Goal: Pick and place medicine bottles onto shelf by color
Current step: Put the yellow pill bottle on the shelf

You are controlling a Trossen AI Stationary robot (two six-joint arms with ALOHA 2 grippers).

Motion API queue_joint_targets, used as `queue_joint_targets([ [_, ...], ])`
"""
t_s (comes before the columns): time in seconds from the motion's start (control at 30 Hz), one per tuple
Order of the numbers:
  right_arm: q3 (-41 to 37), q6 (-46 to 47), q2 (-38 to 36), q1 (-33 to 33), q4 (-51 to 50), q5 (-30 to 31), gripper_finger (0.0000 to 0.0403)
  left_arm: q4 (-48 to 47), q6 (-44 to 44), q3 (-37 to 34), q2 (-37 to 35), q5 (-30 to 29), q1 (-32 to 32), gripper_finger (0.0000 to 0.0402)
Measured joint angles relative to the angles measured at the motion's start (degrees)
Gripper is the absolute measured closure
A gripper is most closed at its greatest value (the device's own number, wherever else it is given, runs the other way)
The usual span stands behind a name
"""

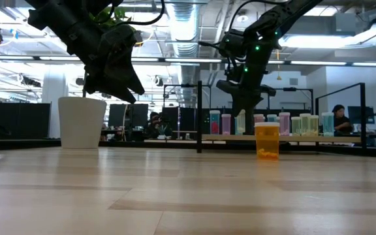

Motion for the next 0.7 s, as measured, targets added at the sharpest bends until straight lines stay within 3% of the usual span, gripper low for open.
queue_joint_targets([
  [0.7, 0.0, 2.7, 0.4, 1.2, 1.7, 1.9, 0.0268, 0.0, 0.0, 0.0, 0.0, -0.1, 0.6, 0.0191],
])
